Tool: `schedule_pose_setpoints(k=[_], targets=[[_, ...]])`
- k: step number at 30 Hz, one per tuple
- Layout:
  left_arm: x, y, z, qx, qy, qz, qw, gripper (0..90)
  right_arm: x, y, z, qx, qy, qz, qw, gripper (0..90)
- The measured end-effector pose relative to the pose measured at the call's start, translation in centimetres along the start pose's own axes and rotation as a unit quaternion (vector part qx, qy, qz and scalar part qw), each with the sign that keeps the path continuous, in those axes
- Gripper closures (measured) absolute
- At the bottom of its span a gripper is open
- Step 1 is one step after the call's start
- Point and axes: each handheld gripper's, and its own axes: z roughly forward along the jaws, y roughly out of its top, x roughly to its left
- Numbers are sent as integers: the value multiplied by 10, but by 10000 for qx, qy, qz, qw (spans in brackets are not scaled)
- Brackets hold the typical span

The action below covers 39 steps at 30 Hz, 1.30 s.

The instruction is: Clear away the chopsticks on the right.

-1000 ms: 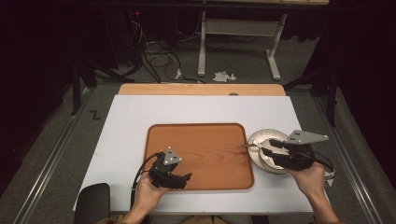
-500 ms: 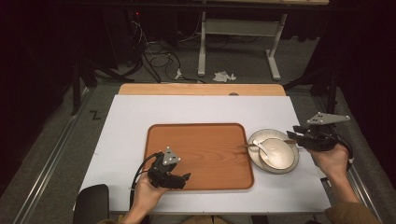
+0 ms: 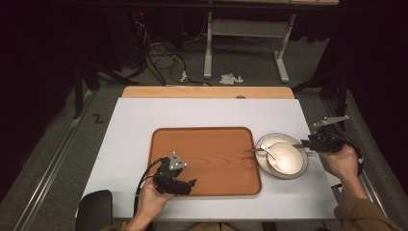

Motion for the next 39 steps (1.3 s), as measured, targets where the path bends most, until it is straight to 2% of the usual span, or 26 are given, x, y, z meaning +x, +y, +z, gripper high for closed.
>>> schedule_pose_setpoints(k=[2,7,11,13,14,20,24,30,34,39], targets=[[0,0,-1,-20,3,-4,10000,240,-3,-1,3,-21,75,101,9999,598],[1,0,3,59,4,-33,10000,240,-3,3,9,44,113,65,9999,586],[0,-1,-1,-59,29,-31,10000,243,-2,7,15,203,199,62,9996,572],[0,-1,-3,-106,68,-16,9999,244,-5,7,16,269,291,107,9992,570],[0,-1,-4,-159,71,-25,9998,245,-8,7,15,311,439,228,9983,565],[1,0,-2,-129,102,-53,9999,246,-12,8,17,397,586,318,9970,565],[0,-1,-2,-131,107,-39,9999,246,-10,10,20,430,622,302,9967,571],[2,-1,-2,-119,101,-63,9999,246,-3,11,17,446,656,24,9968,702],[1,-1,-1,-109,86,-42,9999,246,0,11,15,503,700,-67,9963,738],[1,-1,-1,-110,97,-55,9999,246,1,12,16,529,665,-83,9963,697]])
